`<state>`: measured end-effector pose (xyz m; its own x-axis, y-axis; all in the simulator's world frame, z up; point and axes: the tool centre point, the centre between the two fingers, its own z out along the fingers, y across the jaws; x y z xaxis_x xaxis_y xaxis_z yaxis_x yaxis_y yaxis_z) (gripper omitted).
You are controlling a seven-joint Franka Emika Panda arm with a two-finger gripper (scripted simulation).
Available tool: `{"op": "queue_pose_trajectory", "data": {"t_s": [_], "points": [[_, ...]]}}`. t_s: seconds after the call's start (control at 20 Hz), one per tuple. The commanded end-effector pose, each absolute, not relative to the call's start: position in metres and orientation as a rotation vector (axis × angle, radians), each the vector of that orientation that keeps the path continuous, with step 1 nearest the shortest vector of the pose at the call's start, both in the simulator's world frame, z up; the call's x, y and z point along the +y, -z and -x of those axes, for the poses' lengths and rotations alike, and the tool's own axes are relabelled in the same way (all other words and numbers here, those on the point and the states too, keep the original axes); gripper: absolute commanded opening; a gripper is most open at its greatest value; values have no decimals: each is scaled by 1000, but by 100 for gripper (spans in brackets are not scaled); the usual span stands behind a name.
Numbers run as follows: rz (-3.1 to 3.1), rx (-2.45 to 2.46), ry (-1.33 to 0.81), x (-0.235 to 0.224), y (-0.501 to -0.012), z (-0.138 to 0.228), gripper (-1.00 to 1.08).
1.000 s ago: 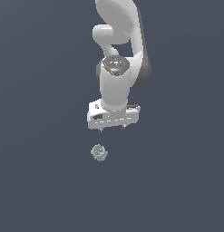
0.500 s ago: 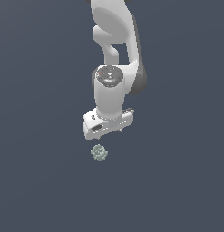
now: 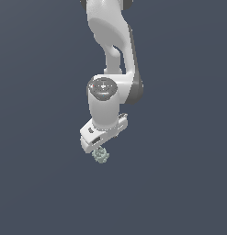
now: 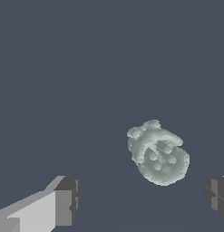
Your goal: Pick up the object and move it to a goal position.
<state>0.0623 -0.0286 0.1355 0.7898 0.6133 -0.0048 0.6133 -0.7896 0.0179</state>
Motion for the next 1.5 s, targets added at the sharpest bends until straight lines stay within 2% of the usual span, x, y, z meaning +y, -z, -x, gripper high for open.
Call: {"op": "queue_pose_trajectory", "data": {"t_s": [0.0,0.7,1.45], "points": [[-2924,1105,0,-34,-130,-67,100],[-2763,1489,1,-57,-107,-84,100],[-2731,1552,0,-62,-92,-86,100]]}}
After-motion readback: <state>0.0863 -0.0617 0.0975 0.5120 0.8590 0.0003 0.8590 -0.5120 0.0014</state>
